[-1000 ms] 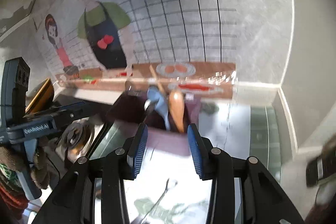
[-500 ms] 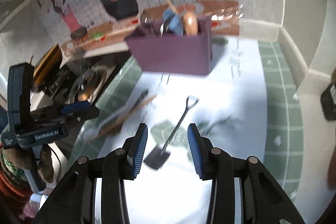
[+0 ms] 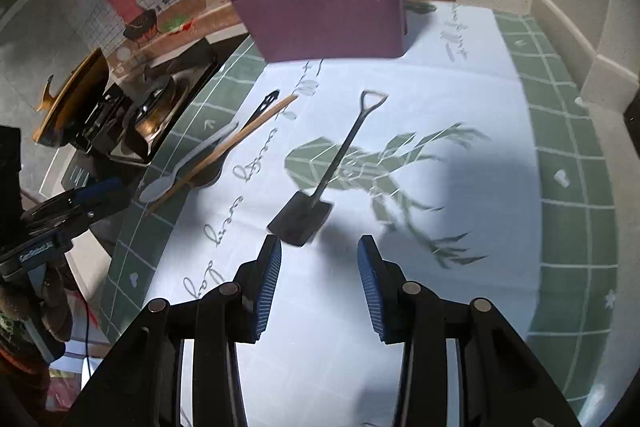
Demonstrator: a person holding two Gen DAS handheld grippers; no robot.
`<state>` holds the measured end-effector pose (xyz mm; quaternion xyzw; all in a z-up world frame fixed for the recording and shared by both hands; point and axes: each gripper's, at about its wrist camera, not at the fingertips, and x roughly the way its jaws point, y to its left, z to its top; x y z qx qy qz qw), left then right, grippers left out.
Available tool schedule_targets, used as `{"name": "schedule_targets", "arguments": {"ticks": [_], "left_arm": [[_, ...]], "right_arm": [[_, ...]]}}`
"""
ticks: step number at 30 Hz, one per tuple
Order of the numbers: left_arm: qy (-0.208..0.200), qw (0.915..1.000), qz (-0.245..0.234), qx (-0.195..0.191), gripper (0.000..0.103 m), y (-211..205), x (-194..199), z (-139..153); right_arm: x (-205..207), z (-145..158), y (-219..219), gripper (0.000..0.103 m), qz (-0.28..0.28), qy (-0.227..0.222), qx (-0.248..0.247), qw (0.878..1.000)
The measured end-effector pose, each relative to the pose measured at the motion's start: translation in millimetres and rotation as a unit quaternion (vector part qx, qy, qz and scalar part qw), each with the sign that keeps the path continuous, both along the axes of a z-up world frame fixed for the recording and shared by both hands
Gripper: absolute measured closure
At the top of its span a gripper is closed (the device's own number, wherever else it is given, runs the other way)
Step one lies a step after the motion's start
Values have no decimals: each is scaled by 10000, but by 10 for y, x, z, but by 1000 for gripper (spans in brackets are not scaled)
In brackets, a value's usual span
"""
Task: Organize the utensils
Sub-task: 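Withdraw both grippers from the holder back over the tablecloth, then grasp the black smiley-face spoon handle with the right gripper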
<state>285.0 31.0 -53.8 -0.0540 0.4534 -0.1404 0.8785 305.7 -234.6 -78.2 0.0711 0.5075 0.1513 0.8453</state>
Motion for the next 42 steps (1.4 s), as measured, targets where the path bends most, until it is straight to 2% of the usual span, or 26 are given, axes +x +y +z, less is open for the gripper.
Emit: {"name": "schedule_targets", "arguments": {"ticks": [5,9,14,17,21,24,28,33,36,38,41,42], "left_arm": [[-57,9999,79,51,53,138,-195,10],[-176,9990,363,215,54,326,-390,53],[-183,9963,810,222,53,618,-622,121],[-204,9949,968,205,53,742,-754,152],[-195,9940,1063,167,53,826,-855,159],[-173,9949,984,145,53,837,-870,131],[-118,9973,725,58,53,749,-788,96],[-44,9996,271,-89,53,513,-527,53],[40,9999,-22,-145,53,336,-335,6],[89,9999,-102,-77,53,230,-230,-9],[94,9999,-81,-60,53,178,-199,-11],[114,9999,-12,-61,53,172,-201,-17]], "right_arm": [[33,-33,209,64,51,24,13,10000],[103,47,561,64,424,-98,-77,9990],[351,44,953,64,600,-143,-219,9979],[606,-8,1114,65,454,-181,-251,9985],[860,-90,1198,71,151,-170,-279,9994],[949,-164,1302,79,250,-124,-464,9985],[825,-198,1321,82,591,-150,-641,9961],[583,-229,1125,86,841,-112,-810,9931],[446,-208,903,87,723,-183,-1013,9921],[407,-176,786,85,672,-212,-951,9930],[319,-99,691,83,913,-212,-564,9940],[292,-72,680,78,1053,-215,-429,9933]]}}
